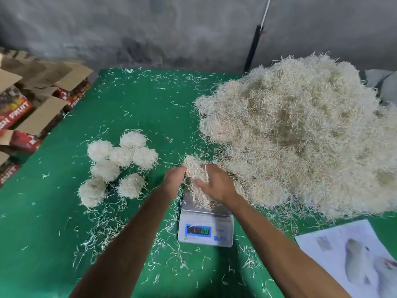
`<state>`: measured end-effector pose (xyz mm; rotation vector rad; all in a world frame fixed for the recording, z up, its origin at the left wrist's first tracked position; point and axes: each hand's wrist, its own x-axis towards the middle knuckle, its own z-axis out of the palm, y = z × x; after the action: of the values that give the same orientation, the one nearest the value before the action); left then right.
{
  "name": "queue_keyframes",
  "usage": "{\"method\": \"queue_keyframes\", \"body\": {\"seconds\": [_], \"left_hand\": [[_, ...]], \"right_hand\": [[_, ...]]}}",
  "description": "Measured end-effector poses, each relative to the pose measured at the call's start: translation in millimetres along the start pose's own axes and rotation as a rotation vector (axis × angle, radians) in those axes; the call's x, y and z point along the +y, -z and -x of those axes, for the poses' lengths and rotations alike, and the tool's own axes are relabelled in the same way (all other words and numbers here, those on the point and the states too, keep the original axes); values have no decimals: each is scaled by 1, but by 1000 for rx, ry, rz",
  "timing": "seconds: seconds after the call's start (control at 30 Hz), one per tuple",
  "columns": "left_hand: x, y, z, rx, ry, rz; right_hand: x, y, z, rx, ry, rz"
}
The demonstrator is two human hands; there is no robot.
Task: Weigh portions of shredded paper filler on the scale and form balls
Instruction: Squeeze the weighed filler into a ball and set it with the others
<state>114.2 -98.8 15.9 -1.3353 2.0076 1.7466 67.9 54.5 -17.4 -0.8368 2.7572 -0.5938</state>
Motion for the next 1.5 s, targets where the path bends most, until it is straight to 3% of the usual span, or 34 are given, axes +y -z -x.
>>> {"method": "queue_keyframes", "body": {"seconds": [0.13, 0.23, 0.4, 0.77, 0.97, 1.5], "left_hand": [[-15, -3, -3, 20, 69, 11], [-21, 0, -9, 83, 22, 69], [-25, 4, -9, 88, -56, 146], [-40, -1, 5, 56, -186, 114], [-45, 0, 12, 96, -224, 107], [-50, 11, 14, 120, -186, 107]], "right_hand": [[13, -9, 5, -135, 69, 167], [15, -2, 8, -9, 87, 47], [20, 4, 15, 251, -94, -294], [39, -5, 21, 236, -230, -147], [33, -3, 30, 291, -142, -111], [27, -6, 31, 280, -143, -189]]}}
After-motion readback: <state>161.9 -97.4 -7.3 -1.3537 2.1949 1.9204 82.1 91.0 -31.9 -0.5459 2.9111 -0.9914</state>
